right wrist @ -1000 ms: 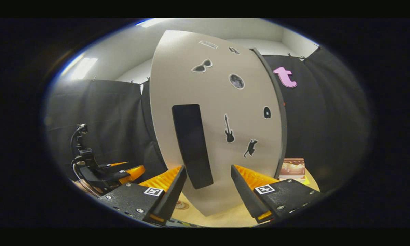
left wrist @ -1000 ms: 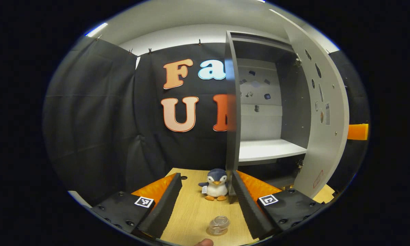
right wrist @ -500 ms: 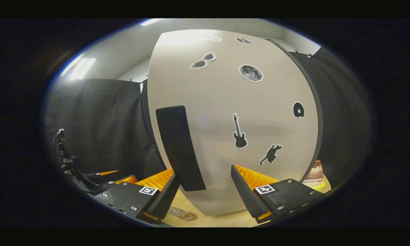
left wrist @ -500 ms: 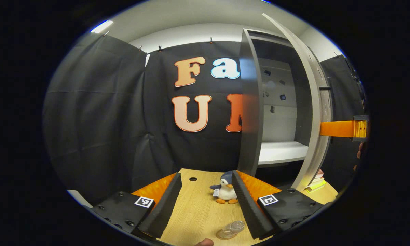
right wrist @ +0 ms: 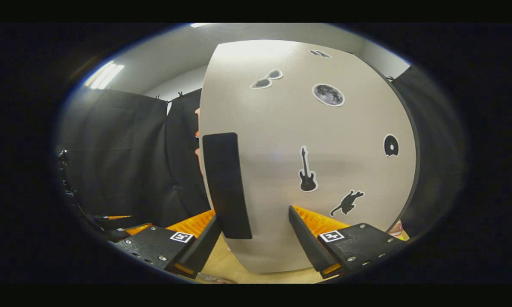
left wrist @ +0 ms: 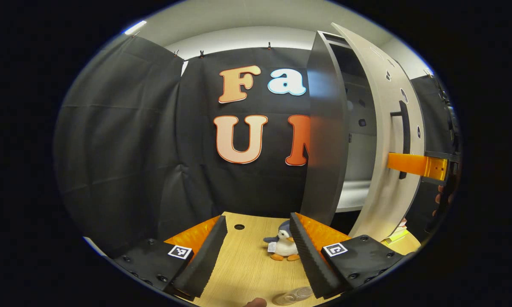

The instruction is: Open the cabinet door with the right hand, grasp the bottle in the cabinet with the left hand and place it on the coaster, then close the cabinet door with the right hand.

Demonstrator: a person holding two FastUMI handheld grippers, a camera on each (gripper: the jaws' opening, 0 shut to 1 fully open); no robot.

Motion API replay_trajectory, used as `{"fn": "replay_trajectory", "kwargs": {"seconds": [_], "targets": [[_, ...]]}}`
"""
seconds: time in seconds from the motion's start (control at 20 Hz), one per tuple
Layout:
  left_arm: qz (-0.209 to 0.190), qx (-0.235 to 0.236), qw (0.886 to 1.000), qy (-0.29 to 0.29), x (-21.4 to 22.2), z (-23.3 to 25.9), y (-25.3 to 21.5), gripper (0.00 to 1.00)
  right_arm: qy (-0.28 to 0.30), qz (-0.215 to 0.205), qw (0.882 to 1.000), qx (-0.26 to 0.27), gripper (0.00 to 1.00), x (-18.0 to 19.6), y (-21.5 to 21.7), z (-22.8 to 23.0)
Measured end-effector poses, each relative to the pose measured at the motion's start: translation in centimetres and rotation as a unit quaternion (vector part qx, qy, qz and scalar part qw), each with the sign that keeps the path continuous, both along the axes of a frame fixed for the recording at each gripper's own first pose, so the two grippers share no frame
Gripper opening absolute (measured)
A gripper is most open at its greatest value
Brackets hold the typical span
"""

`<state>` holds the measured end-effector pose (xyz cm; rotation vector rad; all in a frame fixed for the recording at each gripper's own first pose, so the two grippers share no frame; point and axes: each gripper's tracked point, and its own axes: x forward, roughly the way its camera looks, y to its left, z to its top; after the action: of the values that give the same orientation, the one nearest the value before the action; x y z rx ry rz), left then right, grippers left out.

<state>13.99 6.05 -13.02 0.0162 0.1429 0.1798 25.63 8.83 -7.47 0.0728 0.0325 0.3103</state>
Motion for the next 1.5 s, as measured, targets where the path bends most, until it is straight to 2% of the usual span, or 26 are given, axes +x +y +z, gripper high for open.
{"fn": "replay_trajectory", "kwargs": {"seconds": [0.1, 0.15, 0.25, 0.3, 0.35, 0.75, 1.0, 1.25, 1.5], "targets": [[-0.01, -0.005, 1.0, 0.003, 1.4, -0.6, 0.1, 0.94, -0.007, -0.017, 1.0, -0.009, 0.92, 0.2, 0.0, -0.1], [-0.014, -0.007, 1.0, 0.006, 2.0, -1.0, 0.1, 0.98, -0.01, -0.026, 1.0, -0.013, 0.93, 0.2, 0.0, -0.1], [-0.024, -0.017, 1.0, 0.011, 3.3, -1.6, 0.3, 0.98, -0.014, -0.044, 0.999, -0.019, 0.93, 0.3, 0.0, -0.3], [-0.029, -0.023, 0.999, 0.013, 3.8, -1.9, 0.2, 0.94, -0.015, -0.051, 0.998, -0.022, 0.93, 0.5, 0.0, -0.3], [-0.033, -0.026, 0.999, 0.014, 4.3, -2.2, 0.4, 0.96, -0.016, -0.059, 0.998, -0.024, 0.94, 0.6, 0.0, -0.3], [-0.069, -0.035, 0.997, 0.012, 8.4, -3.3, -0.7, 0.94, -0.019, -0.088, 0.995, -0.039, 0.93, 2.7, -0.4, -1.3], [-0.095, -0.036, 0.995, 0.014, 9.3, -3.5, -2.9, 0.95, -0.006, -0.079, 0.997, -0.027, 0.93, 2.3, -0.4, -1.1], [-0.103, -0.032, 0.994, 0.007, 7.9, -2.3, -5.2, 0.95, -0.021, -0.073, 0.997, -0.018, 0.94, -1.2, -1.3, 0.3], [-0.099, -0.021, 0.995, -0.015, 4.2, 1.3, -7.9, 0.94, -0.022, -0.096, 0.995, -0.02, 0.94, -8.1, -5.7, 1.2]]}}
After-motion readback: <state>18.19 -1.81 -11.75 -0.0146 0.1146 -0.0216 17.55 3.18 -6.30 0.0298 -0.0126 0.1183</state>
